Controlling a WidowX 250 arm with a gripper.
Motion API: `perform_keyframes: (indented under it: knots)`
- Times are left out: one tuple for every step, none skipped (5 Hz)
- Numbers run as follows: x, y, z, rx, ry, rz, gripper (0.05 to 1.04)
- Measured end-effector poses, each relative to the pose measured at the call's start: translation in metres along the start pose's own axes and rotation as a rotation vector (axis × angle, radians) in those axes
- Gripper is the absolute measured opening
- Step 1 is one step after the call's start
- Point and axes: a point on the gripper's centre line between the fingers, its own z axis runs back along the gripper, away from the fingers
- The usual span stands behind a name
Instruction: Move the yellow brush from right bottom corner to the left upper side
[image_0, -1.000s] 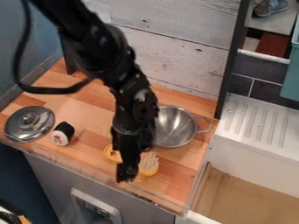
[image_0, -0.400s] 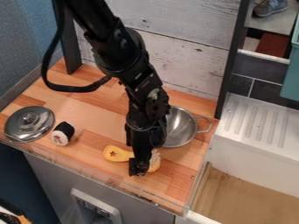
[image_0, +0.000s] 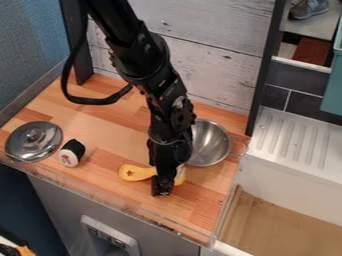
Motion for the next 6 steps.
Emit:
perform_keyframes:
  knots:
    - [0.002,-0.002,0.0,0.011,-0.001,-0.012,0.696]
    - [0.002,-0.009,0.0,0.016,0.001,-0.012,0.49]
    - [-0.005,-0.021,0.002,0.023,0.002,-0.016,0.333]
    - [-0.027,-0.033,0.007,0.016,0.008,0.017,0.332]
    - [-0.046,-0.03,0.027,0.056,0.007,0.079,0.332]
    - [-0.055,-0.02,0.043,0.097,-0.021,0.143,0.332]
